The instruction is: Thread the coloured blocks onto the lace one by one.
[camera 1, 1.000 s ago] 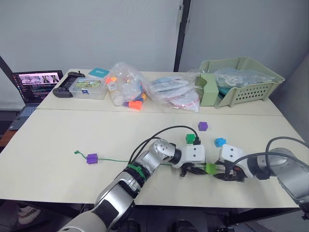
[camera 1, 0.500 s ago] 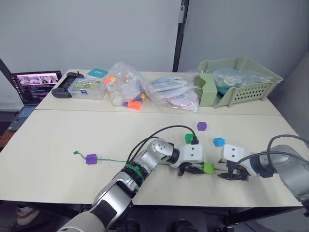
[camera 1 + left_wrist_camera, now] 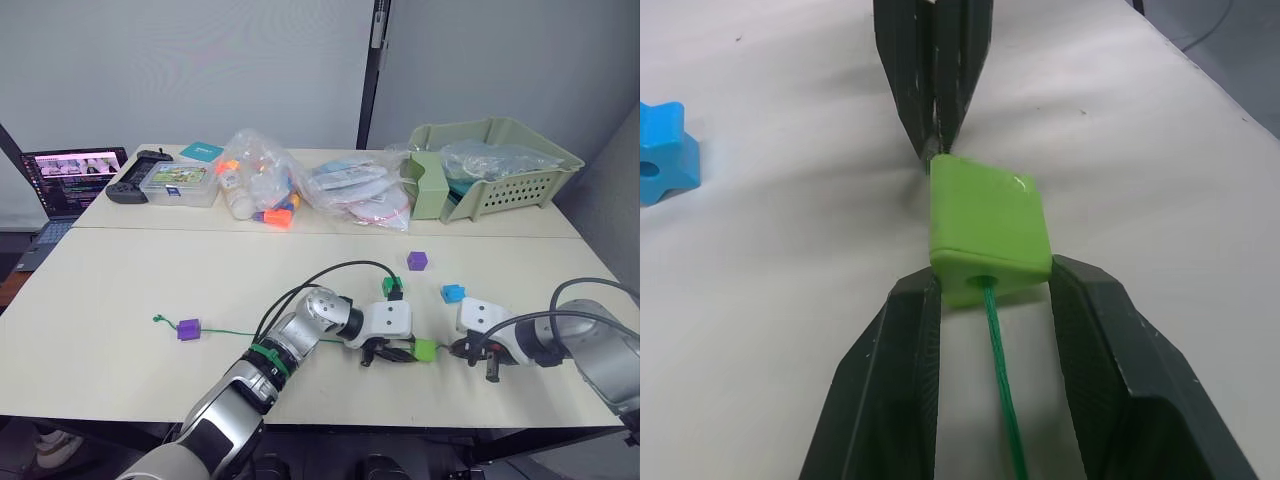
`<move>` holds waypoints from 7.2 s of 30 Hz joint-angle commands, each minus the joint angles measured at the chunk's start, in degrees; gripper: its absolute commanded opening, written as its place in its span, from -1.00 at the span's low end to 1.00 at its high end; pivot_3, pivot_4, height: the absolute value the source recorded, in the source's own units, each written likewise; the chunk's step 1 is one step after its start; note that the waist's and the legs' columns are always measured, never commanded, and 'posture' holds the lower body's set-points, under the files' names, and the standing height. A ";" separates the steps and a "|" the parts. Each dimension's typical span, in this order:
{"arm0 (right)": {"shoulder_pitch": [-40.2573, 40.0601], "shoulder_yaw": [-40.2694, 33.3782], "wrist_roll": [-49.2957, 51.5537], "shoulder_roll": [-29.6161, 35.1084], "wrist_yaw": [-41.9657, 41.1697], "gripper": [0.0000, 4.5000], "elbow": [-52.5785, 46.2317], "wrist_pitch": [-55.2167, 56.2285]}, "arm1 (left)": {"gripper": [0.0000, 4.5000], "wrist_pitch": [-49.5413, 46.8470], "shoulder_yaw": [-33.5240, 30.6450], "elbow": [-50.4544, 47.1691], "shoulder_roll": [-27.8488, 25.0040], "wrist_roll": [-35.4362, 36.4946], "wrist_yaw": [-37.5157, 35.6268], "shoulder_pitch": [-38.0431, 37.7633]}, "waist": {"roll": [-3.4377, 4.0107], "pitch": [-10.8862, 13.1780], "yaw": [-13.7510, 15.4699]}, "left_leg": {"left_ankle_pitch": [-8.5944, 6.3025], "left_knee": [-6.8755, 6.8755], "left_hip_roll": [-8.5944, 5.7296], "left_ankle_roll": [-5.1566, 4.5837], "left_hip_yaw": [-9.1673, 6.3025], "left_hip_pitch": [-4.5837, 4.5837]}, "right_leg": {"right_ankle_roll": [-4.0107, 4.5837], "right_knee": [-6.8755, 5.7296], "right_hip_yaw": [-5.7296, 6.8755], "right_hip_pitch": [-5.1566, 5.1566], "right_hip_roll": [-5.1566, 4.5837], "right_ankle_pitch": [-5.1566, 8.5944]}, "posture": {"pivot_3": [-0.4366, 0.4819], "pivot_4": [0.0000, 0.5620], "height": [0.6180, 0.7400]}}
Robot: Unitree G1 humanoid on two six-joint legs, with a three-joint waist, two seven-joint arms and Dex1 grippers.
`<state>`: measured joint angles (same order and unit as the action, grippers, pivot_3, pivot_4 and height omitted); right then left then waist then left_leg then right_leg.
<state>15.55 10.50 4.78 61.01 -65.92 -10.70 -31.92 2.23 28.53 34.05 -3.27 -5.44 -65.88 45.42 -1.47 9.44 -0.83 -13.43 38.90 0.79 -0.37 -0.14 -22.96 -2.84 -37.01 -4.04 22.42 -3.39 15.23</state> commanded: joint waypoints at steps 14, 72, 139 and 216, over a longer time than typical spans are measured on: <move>5.68 4.19 1.04 0.90 -9.91 -1.00 -1.27 -1.11 | -0.50 -4.64 -13.32 -21.07 -31.15 6.83 -6.07 -14.62 | 0.03 -0.01 -1.20 | 0.00 -0.13 0.15 0.00 -0.13 -0.06 | 0.06 -0.09 -0.02 0.28 0.01 -0.02 | -0.05 -0.47 0.96; 15.04 4.76 7.09 -4.01 -10.93 -1.00 -7.73 -10.25 | 0.46 -14.11 -4.39 -24.16 -11.00 11.42 3.53 -5.83 | -0.03 0.05 0.14 | 0.08 0.09 0.20 0.10 0.29 -0.90 | 0.57 -1.03 -0.01 1.66 0.11 -0.12 | -0.05 -0.47 0.96; -7.70 -29.65 20.55 -11.61 8.72 0.99 -5.98 -10.25 | -1.00 -10.45 -7.59 -16.16 -7.28 12.10 -1.33 -2.44 | -0.05 0.05 0.66 | 0.10 0.09 0.10 0.09 0.16 -0.87 | 0.49 -0.98 0.02 1.49 0.06 -0.11 | -0.05 -0.47 0.96; -18.12 -35.92 34.58 -16.70 29.29 0.98 -25.85 -24.07 | -1.00 -8.53 -9.02 -13.68 -8.87 12.95 -2.09 -5.63 | 0.05 -0.01 -0.02 | 0.19 0.02 0.07 0.07 0.12 -0.84 | 0.33 -0.73 -0.06 1.28 0.08 -0.03 | -0.05 -0.47 0.96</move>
<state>-3.14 -23.42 37.07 42.23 -32.56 -36.28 -55.42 -6.36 20.69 23.01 -12.06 6.87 -68.50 39.72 -1.42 9.42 -0.85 -13.24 38.92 0.87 -0.31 -0.07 -23.76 -2.51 -37.65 -4.02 23.56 -3.29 15.20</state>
